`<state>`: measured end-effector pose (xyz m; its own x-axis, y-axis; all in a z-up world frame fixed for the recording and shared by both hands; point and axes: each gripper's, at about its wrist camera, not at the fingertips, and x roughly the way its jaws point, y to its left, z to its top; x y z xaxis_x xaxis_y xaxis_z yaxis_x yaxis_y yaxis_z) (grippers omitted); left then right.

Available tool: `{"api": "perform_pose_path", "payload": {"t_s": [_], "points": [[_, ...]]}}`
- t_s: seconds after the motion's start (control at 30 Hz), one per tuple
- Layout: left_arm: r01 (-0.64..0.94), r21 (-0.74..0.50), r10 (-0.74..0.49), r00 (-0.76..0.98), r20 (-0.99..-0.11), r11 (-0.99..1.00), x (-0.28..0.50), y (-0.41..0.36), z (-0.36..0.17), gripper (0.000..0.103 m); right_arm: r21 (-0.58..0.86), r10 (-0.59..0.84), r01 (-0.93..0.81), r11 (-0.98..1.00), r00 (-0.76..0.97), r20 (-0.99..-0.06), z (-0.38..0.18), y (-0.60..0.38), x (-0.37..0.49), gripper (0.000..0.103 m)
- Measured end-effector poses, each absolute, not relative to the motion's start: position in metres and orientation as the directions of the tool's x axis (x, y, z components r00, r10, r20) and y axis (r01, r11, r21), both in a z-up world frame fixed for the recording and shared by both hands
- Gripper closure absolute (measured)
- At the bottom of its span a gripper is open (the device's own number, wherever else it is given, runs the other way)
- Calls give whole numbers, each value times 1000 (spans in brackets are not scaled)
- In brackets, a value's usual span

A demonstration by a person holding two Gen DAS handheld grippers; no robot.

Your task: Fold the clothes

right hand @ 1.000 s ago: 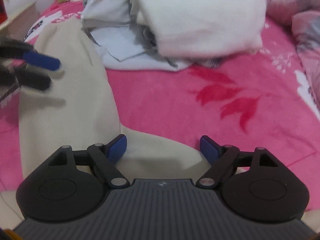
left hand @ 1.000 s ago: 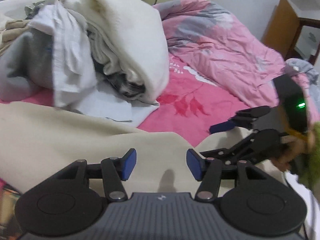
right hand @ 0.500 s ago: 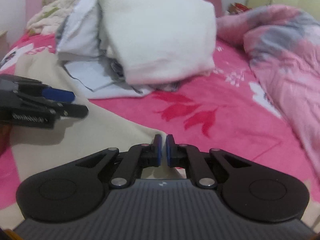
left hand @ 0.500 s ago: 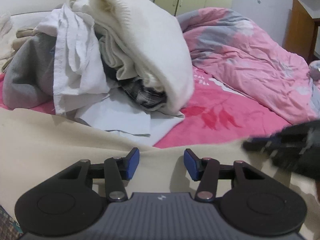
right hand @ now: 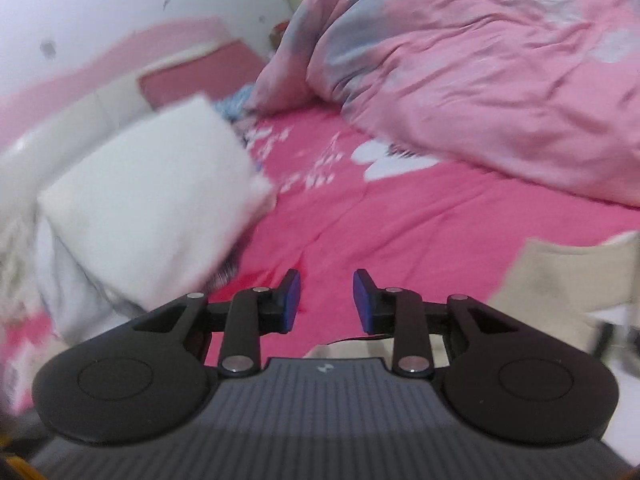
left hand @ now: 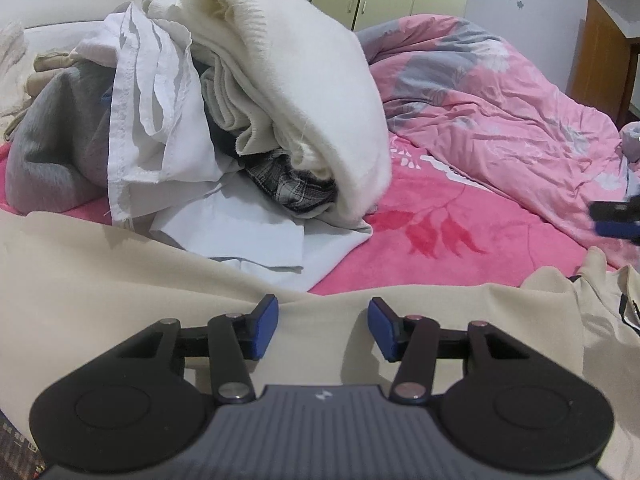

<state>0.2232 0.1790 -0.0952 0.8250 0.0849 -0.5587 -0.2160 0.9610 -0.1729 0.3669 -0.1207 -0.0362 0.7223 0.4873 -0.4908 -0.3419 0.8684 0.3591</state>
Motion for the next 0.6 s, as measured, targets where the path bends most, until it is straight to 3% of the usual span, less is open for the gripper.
{"api": "perform_pose_path", "payload": {"t_s": [0.17, 0.33, 0.47, 0.6], "points": [[-230, -166, 100, 821, -562, 959, 221, 179, -94, 51, 274, 544, -488, 829, 589, -597, -36, -107, 336, 75], [-237, -173, 101, 818, -566, 956, 220, 181, -93, 51, 148, 443, -533, 833, 483, -755, -90, -52, 347, 76], [-237, -173, 100, 817, -567, 956, 220, 182, -93, 51, 136, 441, -518, 845, 530, -724, -98, -39, 360, 76], [-238, -177, 99, 817, -568, 955, 219, 182, -92, 51, 211, 486, -485, 848, 556, -674, -81, -54, 367, 75]]}}
